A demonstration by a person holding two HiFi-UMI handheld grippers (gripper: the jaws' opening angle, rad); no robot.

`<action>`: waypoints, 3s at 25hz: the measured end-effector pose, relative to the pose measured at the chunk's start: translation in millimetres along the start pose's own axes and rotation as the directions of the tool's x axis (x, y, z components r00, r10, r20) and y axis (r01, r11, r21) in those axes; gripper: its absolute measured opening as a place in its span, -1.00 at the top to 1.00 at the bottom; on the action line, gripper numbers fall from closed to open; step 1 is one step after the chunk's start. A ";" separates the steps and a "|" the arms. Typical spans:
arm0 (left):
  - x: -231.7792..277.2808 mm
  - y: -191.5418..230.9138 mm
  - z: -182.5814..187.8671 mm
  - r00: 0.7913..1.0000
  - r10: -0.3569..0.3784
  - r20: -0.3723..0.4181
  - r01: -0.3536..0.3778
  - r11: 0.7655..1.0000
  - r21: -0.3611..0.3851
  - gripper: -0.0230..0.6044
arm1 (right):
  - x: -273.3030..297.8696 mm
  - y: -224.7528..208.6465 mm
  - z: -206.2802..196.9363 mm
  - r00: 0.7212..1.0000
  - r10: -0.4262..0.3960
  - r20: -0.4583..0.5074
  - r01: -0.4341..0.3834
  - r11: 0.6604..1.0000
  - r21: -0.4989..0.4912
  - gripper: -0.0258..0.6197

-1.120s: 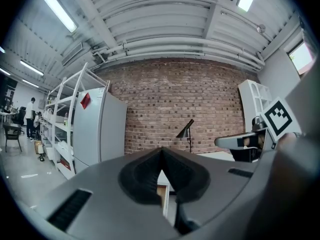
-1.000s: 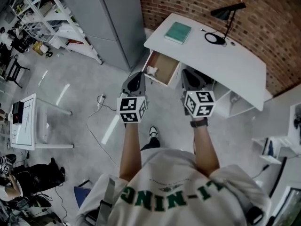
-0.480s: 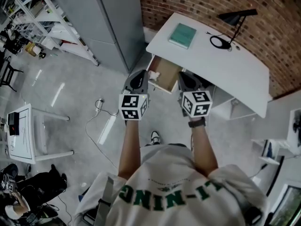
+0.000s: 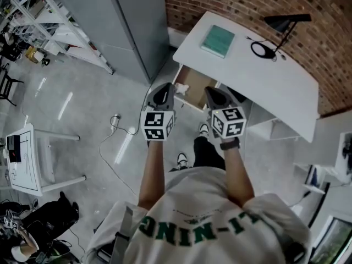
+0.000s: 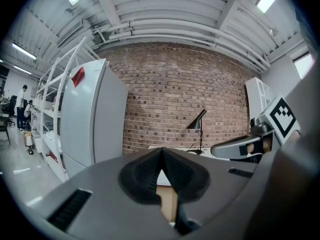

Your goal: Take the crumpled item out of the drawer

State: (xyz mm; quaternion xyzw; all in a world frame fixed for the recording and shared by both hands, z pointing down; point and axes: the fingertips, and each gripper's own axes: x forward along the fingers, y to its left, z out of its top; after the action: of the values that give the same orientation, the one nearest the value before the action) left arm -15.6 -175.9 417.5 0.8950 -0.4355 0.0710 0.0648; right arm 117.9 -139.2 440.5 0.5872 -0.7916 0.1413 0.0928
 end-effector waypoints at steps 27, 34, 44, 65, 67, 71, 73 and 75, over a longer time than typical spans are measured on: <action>144.9 92.7 -110.4 0.970 0.060 -0.235 -0.099 0.982 -0.162 0.94 | 209.1 -45.2 -109.3 0.884 0.248 -0.397 -0.282 0.959 -0.029 0.90; 166.0 98.4 -150.1 0.960 0.034 -0.280 -0.091 0.977 -0.195 0.94 | 243.9 -45.7 -167.9 0.824 0.273 -0.496 -0.322 0.947 -0.015 0.74; 204.9 123.2 -229.3 0.952 0.019 -0.307 -0.099 0.964 -0.247 0.94 | 302.9 -73.7 -273.8 0.754 0.206 -0.624 -0.276 0.961 -0.016 0.54; 251.2 149.2 -345.2 0.944 -0.010 -0.331 -0.085 0.959 -0.272 0.94 | 402.3 -145.3 -445.7 0.706 0.057 -0.706 -0.108 0.994 -0.028 0.44; 250.1 148.5 -350.5 0.944 -0.010 -0.329 -0.085 0.958 -0.274 0.94 | 403.5 -145.4 -451.3 0.702 0.056 -0.710 -0.089 0.996 -0.010 0.70; 245.6 146.3 -356.8 0.940 -0.023 -0.341 -0.086 0.950 -0.301 0.94 | 406.5 -144.9 -450.5 0.710 0.025 -0.703 -0.044 0.999 -0.009 0.87; 240.4 150.1 -352.4 0.943 -0.017 -0.334 -0.095 0.944 -0.316 0.94 | 401.9 -138.4 -447.2 0.712 0.016 -0.702 -0.035 0.999 -0.012 0.88; 235.6 150.3 -346.3 0.945 -0.015 -0.327 -0.099 0.940 -0.327 0.94 | 394.5 -134.1 -438.0 0.717 0.005 -0.697 -0.033 0.999 -0.026 0.89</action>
State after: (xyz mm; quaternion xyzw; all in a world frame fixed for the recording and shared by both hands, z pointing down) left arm -14.7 -387.8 808.8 0.8368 -0.4438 0.1426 0.2873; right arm 122.2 -386.1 992.3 0.4811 -0.7070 0.3382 0.3928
